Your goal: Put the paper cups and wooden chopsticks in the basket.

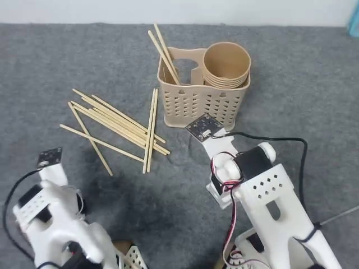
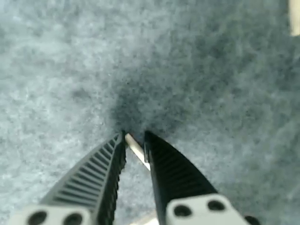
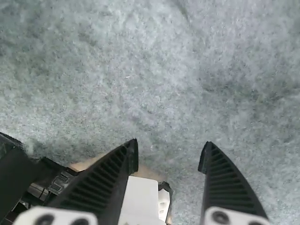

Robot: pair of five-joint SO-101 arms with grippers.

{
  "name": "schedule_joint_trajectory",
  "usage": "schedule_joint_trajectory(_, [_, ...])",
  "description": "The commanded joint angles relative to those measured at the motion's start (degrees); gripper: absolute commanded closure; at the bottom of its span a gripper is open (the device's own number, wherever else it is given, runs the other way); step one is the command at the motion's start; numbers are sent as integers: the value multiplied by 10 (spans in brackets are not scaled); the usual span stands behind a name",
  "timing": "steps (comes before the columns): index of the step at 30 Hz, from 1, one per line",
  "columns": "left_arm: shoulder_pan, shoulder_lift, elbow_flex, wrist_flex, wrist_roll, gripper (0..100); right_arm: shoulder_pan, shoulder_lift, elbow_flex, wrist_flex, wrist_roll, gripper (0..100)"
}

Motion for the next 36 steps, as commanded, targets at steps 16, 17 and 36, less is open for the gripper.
schedule_joint_trajectory(16, [166,0,-104,21,178,988,-4,-5,-4,4,6,786])
schedule_joint_trajectory(17, [179,0,-103,12,202,988,-4,-7,-4,5,6,786])
schedule_joint_trajectory(36, [-108,4,-351,26,246,857,-380,-2,-40,-16,7,782])
